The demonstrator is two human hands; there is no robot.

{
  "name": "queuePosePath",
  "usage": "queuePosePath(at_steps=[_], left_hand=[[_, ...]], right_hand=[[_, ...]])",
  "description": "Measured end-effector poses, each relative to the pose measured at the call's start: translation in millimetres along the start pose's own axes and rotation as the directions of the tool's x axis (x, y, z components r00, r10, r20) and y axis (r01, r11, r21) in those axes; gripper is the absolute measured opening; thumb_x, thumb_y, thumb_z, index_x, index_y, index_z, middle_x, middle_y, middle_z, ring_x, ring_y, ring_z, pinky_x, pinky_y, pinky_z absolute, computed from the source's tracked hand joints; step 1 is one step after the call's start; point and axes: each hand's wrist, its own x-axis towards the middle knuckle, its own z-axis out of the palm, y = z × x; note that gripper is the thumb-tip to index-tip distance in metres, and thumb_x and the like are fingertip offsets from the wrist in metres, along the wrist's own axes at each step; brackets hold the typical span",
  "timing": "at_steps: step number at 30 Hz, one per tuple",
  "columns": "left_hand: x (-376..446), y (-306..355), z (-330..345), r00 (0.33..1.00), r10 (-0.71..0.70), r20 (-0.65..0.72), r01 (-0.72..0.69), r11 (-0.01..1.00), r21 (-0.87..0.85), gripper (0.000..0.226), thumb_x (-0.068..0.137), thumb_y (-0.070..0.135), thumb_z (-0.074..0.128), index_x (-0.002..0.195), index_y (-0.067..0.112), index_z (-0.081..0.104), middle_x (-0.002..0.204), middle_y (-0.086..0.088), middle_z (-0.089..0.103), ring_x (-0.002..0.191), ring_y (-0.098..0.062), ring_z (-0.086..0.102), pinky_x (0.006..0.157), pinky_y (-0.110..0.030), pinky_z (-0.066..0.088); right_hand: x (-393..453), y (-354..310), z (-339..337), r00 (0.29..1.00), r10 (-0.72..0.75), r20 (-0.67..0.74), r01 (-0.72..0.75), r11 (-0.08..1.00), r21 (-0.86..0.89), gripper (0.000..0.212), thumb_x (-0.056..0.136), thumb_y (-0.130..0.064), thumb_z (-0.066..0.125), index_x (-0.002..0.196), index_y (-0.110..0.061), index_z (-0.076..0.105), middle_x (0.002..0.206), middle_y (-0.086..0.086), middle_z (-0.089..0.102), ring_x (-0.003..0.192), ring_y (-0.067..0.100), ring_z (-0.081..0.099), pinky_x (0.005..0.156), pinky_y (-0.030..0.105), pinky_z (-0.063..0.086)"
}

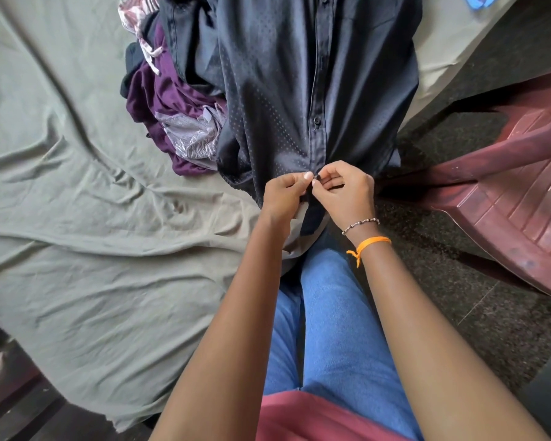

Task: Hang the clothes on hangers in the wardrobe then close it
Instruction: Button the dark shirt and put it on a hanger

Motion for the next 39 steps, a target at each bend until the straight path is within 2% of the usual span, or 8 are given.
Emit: queuePosePath(at_steps=[4, 8, 12, 22, 27, 31, 35, 39], left_hand=[[-1.7, 2.0, 1.0, 0.983, 0.168, -0.073, -0.145, 0.957, 0.251, 0.022, 0.091, 0.017, 0.061, 0.070, 0.022, 0.066, 0.064, 0.012, 0.063, 0.067, -0.010, 0.056, 0.074, -0.041, 0.051], [-4.7, 8.5, 2.2, 0.944, 0.227, -0.238, -0.101, 0.888, 0.448, 0.008, 0.090, 0.014, 0.059, 0.095, 0.016, 0.064, 0.107, -0.001, 0.061, 0.090, -0.012, 0.056, 0.090, -0.034, 0.048], [-6.8, 36.9, 9.1, 0.936, 0.276, -0.220, -0.177, 0.906, 0.384, 0.012, 0.089, 0.012, 0.056, 0.092, 0.021, 0.064, 0.100, -0.003, 0.065, 0.091, -0.019, 0.063, 0.084, -0.033, 0.051], [42.3, 160.1, 38.8, 0.920, 0.374, -0.113, -0.308, 0.871, 0.382, 0.023, 0.089, 0.002, 0.053, 0.087, 0.017, 0.069, 0.069, 0.010, 0.059, 0.061, -0.003, 0.049, 0.061, -0.017, 0.039], [94.6, 228.1, 73.4, 0.932, 0.344, -0.110, -0.283, 0.884, 0.373, 0.022, 0.090, 0.003, 0.052, 0.086, 0.017, 0.069, 0.066, 0.013, 0.057, 0.052, 0.000, 0.045, 0.052, -0.011, 0.033], [149.5, 274.1, 103.0, 0.925, 0.357, -0.130, -0.270, 0.858, 0.437, 0.021, 0.090, 0.006, 0.052, 0.088, 0.018, 0.069, 0.079, 0.007, 0.063, 0.066, -0.003, 0.050, 0.063, -0.017, 0.036], [204.8, 309.8, 126.2, 0.924, 0.368, -0.108, -0.271, 0.826, 0.494, 0.021, 0.089, 0.006, 0.052, 0.090, 0.020, 0.068, 0.084, 0.000, 0.064, 0.074, -0.010, 0.054, 0.067, -0.018, 0.036], [240.2, 330.6, 144.6, 0.969, 0.248, 0.014, -0.217, 0.815, 0.537, 0.033, 0.096, 0.011, 0.046, 0.127, 0.019, 0.056, 0.116, 0.000, 0.060, 0.098, -0.014, 0.055, 0.069, -0.017, 0.039]], right_hand=[[8.8, 1.7, -7.2, 0.988, 0.042, 0.148, -0.027, 0.994, -0.102, 0.017, 0.081, -0.016, 0.067, 0.073, -0.002, 0.061, 0.062, 0.000, 0.057, 0.056, 0.015, 0.052, 0.059, 0.024, 0.046], [18.1, -1.3, -15.2, 0.967, 0.113, 0.228, -0.096, 0.992, -0.086, 0.021, 0.087, -0.022, 0.063, 0.074, -0.005, 0.063, 0.067, 0.005, 0.062, 0.070, 0.025, 0.062, 0.073, 0.038, 0.053], [37.8, -19.4, -29.1, 0.976, 0.121, 0.179, -0.111, 0.992, -0.065, 0.017, 0.088, -0.018, 0.060, 0.078, -0.004, 0.065, 0.073, 0.006, 0.065, 0.076, 0.025, 0.063, 0.078, 0.039, 0.052], [153.5, -67.2, -46.5, 0.974, 0.103, 0.204, -0.093, 0.994, -0.058, 0.014, 0.084, -0.014, 0.060, 0.071, -0.009, 0.064, 0.068, 0.002, 0.064, 0.076, 0.023, 0.065, 0.075, 0.030, 0.049], [255.0, -82.3, -60.7, 0.978, 0.117, 0.174, -0.115, 0.993, -0.022, 0.014, 0.086, -0.012, 0.059, 0.076, -0.004, 0.065, 0.074, 0.006, 0.068, 0.074, 0.020, 0.065, 0.073, 0.027, 0.048], [343.1, -71.7, -76.9, 0.980, 0.151, 0.128, -0.149, 0.989, -0.024, 0.016, 0.088, -0.014, 0.059, 0.075, -0.006, 0.063, 0.078, 0.010, 0.069, 0.078, 0.024, 0.065, 0.078, 0.034, 0.050], [414.5, -59.3, -91.8, 0.977, 0.207, -0.055, -0.209, 0.977, -0.041, 0.014, 0.088, -0.004, 0.053, 0.091, 0.002, 0.066, 0.093, 0.015, 0.068, 0.085, 0.022, 0.059, 0.074, 0.022, 0.038], [470.9, -36.3, -103.2, 0.954, 0.206, -0.218, -0.236, 0.964, -0.125, 0.020, 0.090, 0.000, 0.049, 0.105, 0.003, 0.062, 0.117, 0.021, 0.055, 0.107, 0.036, 0.053, 0.094, 0.032, 0.036]])
